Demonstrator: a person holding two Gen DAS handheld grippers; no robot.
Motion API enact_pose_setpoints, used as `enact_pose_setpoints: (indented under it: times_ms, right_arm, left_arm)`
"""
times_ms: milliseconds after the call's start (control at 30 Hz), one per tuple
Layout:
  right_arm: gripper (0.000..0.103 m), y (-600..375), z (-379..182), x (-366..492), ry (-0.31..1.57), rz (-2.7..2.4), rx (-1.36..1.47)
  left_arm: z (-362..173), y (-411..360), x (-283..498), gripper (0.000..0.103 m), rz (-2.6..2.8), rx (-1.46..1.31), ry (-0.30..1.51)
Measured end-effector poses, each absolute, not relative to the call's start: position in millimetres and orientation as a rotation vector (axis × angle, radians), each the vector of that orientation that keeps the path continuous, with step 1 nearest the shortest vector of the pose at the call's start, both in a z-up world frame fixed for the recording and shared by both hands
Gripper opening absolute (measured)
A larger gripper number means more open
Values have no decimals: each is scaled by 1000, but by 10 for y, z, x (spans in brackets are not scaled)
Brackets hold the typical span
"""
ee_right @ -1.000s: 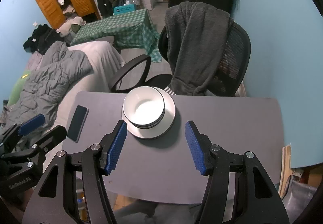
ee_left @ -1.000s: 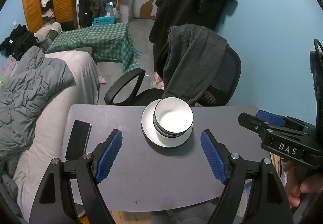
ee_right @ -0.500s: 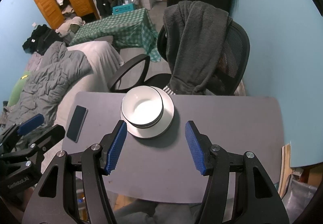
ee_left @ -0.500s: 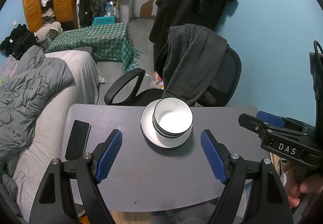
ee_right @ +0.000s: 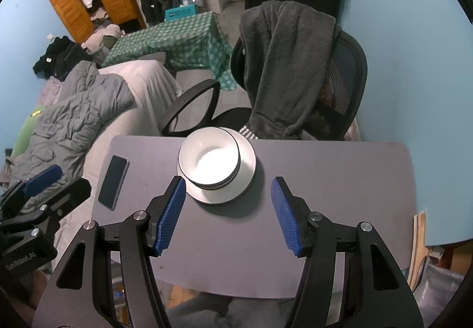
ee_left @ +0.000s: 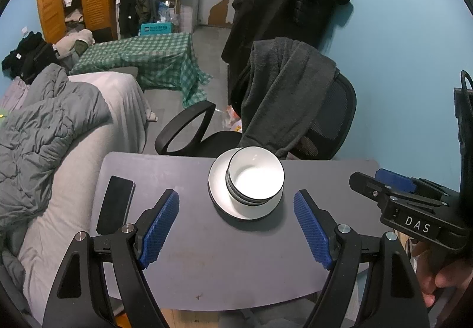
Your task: Organize plates and bowls
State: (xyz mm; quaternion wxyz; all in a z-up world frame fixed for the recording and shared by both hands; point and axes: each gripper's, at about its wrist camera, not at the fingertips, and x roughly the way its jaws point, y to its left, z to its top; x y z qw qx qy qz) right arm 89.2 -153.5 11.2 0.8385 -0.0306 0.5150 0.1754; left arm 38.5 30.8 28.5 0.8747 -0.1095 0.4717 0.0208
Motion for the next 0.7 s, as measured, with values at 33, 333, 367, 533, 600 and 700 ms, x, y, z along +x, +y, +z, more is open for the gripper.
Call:
enact_pose_setpoints:
  times_ms: [33, 333, 367, 533, 600, 700]
  right_arm:
    - [59, -1539, 108, 897, 1090, 371, -66]
    - [59, -1512, 113, 895, 1089, 374, -69]
    - [59, -1510, 113, 894, 1090, 373, -69]
    - [59, -1509, 113, 893, 1090, 373, -68]
    - [58, -1508, 115, 891, 1090, 372, -66]
    - [59, -1490, 117, 896, 1088, 372, -67]
  left_arm:
    - [276, 305, 396, 81, 41, -227, 998]
    - [289, 253, 400, 81, 60, -192, 1007]
    - [294, 260, 397, 81, 61, -195, 1004]
    - [320, 306, 388, 81, 66, -208, 993]
    - [329, 315, 391, 81, 65, -209, 987]
    - [349, 324, 393, 81, 66, -212, 982]
